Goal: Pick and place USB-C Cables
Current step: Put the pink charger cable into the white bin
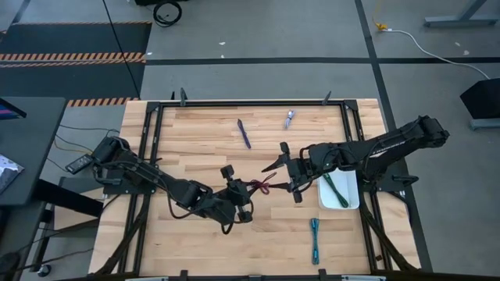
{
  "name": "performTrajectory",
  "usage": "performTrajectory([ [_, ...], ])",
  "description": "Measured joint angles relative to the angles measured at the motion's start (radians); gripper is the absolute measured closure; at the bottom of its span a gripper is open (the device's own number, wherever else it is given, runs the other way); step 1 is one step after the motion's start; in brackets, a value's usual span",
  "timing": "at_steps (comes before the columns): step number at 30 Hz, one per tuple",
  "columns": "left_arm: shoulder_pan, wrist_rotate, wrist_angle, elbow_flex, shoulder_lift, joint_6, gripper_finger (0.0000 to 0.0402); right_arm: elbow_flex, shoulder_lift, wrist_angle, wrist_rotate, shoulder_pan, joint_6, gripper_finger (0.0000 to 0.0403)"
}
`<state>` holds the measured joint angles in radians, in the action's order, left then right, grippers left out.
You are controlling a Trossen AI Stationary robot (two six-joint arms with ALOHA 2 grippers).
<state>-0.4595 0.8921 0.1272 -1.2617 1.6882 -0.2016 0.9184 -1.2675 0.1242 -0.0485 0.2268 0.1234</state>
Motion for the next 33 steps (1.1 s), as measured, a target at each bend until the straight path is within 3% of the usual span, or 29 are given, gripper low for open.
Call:
performTrajectory([
  [5,0.0,-0.003,-0.002,0.0,0.0,0.003,0.035,0.0,-0.039,0.074,0.003,0.0,0.0,0.0154],
  [9,0.0,-0.006,-0.003,0.0,0.0,0.002,0.0351,0.0,-0.045,0.088,-0.009,0.0,-0.007,0.0172],
  [13,0.0,-0.005,-0.002,0.0,0.0,-0.002,0.0341,0.0,-0.051,0.095,-0.03,0.0,-0.008,0.023],
  [19,0.0,-0.005,0.002,0.002,0.0,-0.01,0.0345,0.0,-0.058,0.094,-0.07,0.0,-0.008,0.0367],
  [21,0.0,-0.005,0.003,0.002,0.0,-0.019,0.0345,0.0,-0.058,0.092,-0.082,0.0,0.001,0.0392],
  [29,-0.003,-0.009,0.042,0.002,0.0,-0.037,0.0344,0.0,-0.057,0.069,-0.056,-0.001,0.011,0.0386],
  [33,-0.011,0.016,0.111,0.001,0.0,-0.082,0.0348,0.0,-0.055,-0.002,-0.044,-0.001,0.035,0.0348],
])
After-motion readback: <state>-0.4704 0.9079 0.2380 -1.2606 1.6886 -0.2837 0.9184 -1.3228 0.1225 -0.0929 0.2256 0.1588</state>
